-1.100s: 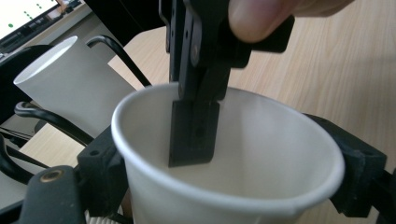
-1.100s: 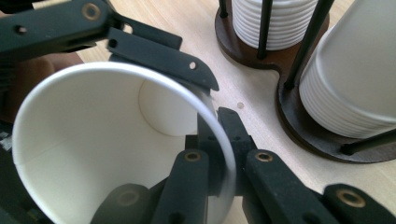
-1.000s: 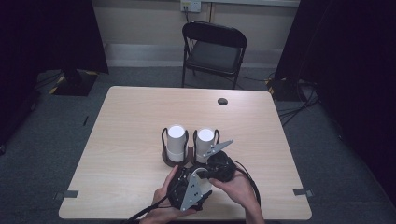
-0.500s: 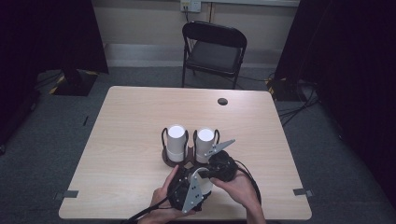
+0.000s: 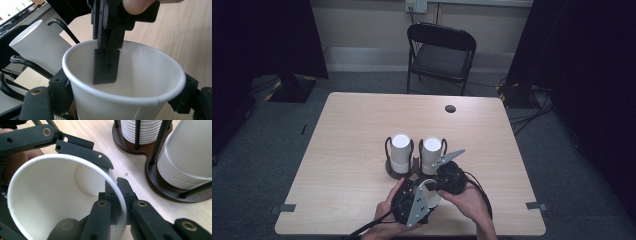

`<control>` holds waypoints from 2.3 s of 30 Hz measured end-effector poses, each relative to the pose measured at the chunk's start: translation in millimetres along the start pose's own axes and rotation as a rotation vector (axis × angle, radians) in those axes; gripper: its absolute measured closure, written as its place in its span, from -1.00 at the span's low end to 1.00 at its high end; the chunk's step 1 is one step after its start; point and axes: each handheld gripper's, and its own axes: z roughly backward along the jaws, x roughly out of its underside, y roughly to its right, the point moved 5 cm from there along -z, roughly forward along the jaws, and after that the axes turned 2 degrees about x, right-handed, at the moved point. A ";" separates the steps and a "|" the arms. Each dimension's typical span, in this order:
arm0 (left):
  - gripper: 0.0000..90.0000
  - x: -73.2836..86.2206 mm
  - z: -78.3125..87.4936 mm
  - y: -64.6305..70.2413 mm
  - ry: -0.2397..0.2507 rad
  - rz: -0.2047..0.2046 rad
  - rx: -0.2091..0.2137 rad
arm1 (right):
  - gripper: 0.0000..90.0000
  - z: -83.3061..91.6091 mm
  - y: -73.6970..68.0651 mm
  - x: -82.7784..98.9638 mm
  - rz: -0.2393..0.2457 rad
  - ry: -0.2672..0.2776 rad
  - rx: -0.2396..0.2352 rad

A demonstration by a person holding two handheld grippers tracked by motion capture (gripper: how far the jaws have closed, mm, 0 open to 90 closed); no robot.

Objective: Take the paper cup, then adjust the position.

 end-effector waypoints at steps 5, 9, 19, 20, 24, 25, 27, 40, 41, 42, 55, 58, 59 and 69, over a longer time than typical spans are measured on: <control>-0.47 1.8 2.3 -4.2 0.029 0.058 -0.009 | 0.87 -0.1 -1.6 -0.3 -0.002 0.009 0.008; -0.47 3.2 4.6 -5.5 0.029 0.072 -0.012 | 0.74 1.4 -2.6 -0.5 0.006 0.030 0.030; -0.47 9.8 7.4 -8.5 0.051 0.152 -0.025 | 0.62 10.1 -3.2 0.9 -0.003 0.169 0.053; -0.47 10.0 7.1 -9.2 0.061 0.167 -0.027 | 0.61 11.5 -2.4 1.1 -0.001 0.187 0.058; -0.47 12.0 8.3 -14.4 0.074 0.207 -0.032 | 0.55 16.1 -1.0 1.8 0.000 0.256 0.060; -0.47 13.1 8.8 -15.8 0.067 0.207 -0.033 | 0.54 16.5 -1.1 1.6 -0.003 0.273 0.057; -0.47 14.5 9.9 -17.3 0.067 0.217 -0.032 | 0.51 17.1 -1.0 1.4 0.000 0.301 0.066; -0.48 22.9 11.1 -21.6 0.101 0.319 -0.059 | 0.30 23.4 0.8 9.3 -0.015 0.478 0.107; -0.47 24.5 11.9 -22.8 0.094 0.323 -0.066 | 0.26 24.3 1.5 9.9 -0.011 0.499 0.115; -0.48 25.9 12.9 -24.2 0.094 0.325 -0.065 | 0.22 25.5 2.4 10.4 -0.014 0.516 0.126; -0.48 38.9 41.2 -48.9 0.151 0.440 -0.137 | -0.04 31.1 29.8 36.3 -0.107 0.652 0.267; -0.48 41.2 49.6 -56.0 0.159 0.452 -0.164 | -0.05 33.1 37.6 45.8 -0.134 0.671 0.295; -0.48 42.1 51.9 -58.5 0.160 0.451 -0.170 | -0.06 33.7 39.2 47.8 -0.136 0.674 0.306; -0.48 58.0 69.4 -80.9 0.168 0.510 -0.222 | -0.12 35.7 57.6 64.8 -0.198 0.702 0.392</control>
